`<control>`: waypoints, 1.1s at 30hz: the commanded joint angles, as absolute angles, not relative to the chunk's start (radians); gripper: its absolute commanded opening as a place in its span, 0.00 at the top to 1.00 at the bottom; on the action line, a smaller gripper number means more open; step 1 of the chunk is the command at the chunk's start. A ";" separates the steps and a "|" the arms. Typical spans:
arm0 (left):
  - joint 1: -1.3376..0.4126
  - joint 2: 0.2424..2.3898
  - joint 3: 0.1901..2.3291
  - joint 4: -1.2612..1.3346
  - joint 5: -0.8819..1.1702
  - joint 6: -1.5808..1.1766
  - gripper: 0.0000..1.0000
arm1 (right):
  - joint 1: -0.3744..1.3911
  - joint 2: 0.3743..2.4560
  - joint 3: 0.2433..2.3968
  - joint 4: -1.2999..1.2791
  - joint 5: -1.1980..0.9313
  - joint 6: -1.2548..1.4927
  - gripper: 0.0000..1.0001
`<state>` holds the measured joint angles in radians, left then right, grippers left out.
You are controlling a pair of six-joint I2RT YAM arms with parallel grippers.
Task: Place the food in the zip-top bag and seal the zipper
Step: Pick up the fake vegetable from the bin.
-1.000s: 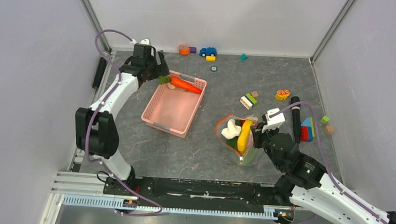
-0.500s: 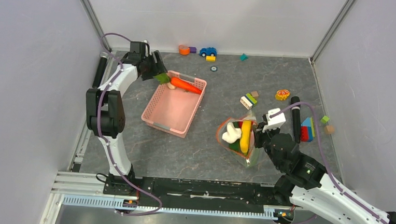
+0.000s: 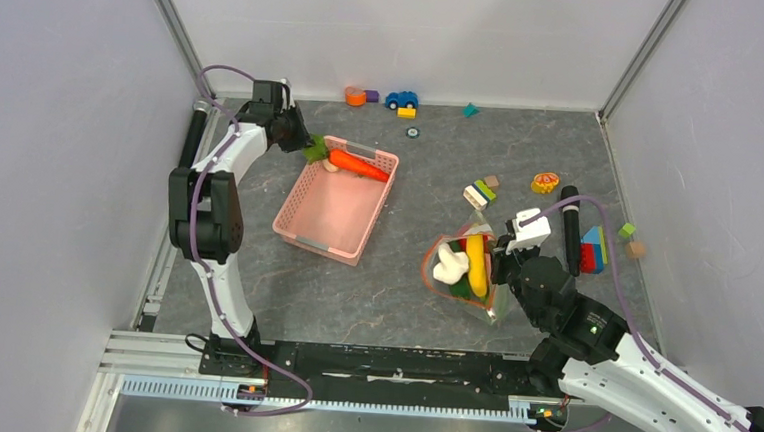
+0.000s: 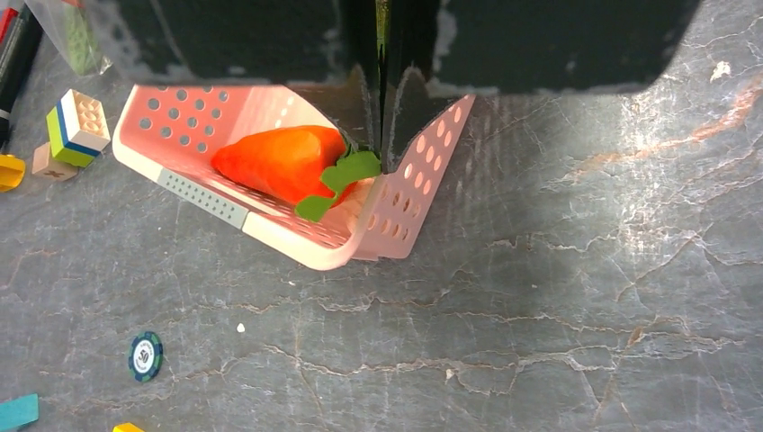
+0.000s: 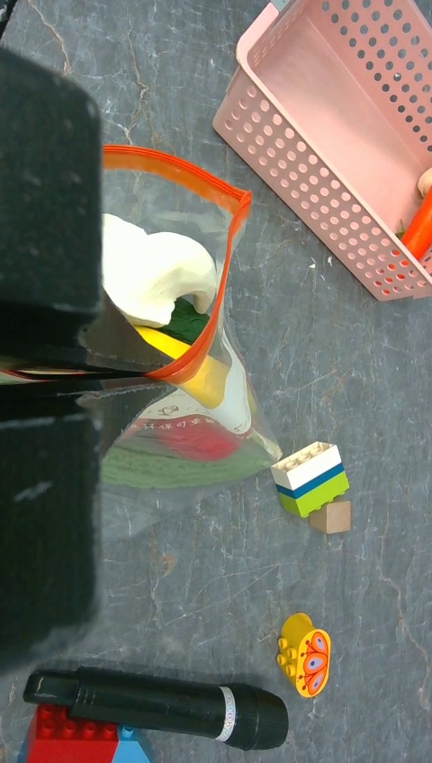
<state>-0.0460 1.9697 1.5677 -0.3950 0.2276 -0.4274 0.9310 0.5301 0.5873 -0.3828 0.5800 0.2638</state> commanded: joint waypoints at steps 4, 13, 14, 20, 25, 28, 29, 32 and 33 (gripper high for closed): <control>-0.044 1.835 1.546 -0.358 0.287 -0.458 0.98 | 0.931 0.520 0.609 -0.339 0.606 0.253 0.95; -0.047 1.656 1.417 -0.290 0.347 -0.517 0.98 | 0.931 0.511 0.603 -0.338 0.606 0.255 0.95; -0.050 1.637 1.407 -0.290 0.346 -0.522 0.98 | 0.931 0.510 0.603 -0.339 0.606 0.255 0.95; -0.072 1.516 1.353 -0.294 0.330 -0.534 0.98 | 0.931 0.501 0.600 -0.339 0.607 0.256 0.95; -0.141 1.407 1.347 -0.347 0.272 -0.538 0.98 | 0.931 0.505 0.601 -0.338 0.610 0.257 0.95; -0.198 1.329 1.343 -0.365 0.200 -0.538 0.98 | 0.931 0.507 0.603 -0.338 0.609 0.267 0.95; -0.216 1.306 1.345 -0.372 0.185 -0.537 0.98 | 0.931 0.506 0.604 -0.336 0.608 0.273 0.95; -0.275 1.252 1.360 -0.386 0.158 -0.532 0.98 | 0.931 0.516 0.618 -0.343 0.603 0.298 0.95; -0.301 1.233 1.367 -0.389 0.147 -0.531 0.98 | 0.931 0.521 0.626 -0.345 0.595 0.308 0.95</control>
